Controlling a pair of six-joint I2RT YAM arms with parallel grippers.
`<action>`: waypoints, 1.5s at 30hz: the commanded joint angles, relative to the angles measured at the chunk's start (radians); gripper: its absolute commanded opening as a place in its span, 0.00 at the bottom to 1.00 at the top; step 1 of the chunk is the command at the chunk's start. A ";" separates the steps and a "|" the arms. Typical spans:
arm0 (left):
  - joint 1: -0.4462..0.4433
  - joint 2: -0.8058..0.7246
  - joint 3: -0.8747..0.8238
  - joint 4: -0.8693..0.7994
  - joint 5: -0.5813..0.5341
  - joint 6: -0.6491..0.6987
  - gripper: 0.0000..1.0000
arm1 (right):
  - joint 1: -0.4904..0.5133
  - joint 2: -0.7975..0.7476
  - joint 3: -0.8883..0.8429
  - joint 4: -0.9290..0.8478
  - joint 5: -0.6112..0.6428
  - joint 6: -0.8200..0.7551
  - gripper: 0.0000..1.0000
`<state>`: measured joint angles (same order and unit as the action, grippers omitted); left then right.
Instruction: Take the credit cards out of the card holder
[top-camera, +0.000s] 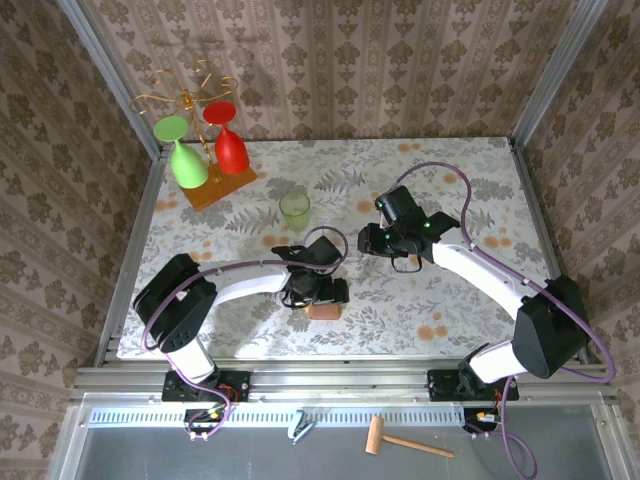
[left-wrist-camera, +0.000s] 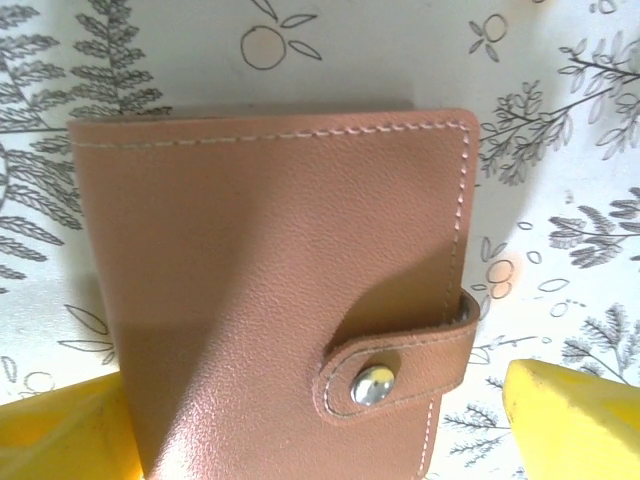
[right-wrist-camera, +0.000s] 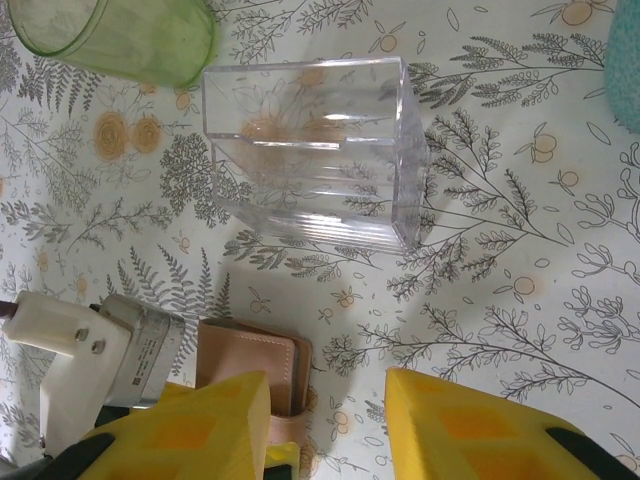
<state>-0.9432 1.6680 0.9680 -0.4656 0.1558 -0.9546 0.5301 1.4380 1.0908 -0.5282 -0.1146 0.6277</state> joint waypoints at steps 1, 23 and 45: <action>-0.010 -0.061 -0.033 0.044 0.036 -0.042 0.89 | -0.003 -0.039 -0.026 -0.026 -0.030 0.012 0.36; 0.253 -0.385 -0.338 0.290 0.167 -0.085 0.59 | 0.169 -0.100 -0.160 -0.034 0.013 0.207 0.36; 0.454 -0.526 -0.538 0.357 0.310 -0.043 0.47 | 0.393 0.308 0.111 -0.087 0.113 0.315 0.32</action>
<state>-0.5064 1.1618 0.4484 -0.1188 0.4297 -1.0241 0.9131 1.7157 1.1580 -0.5617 -0.0486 0.9211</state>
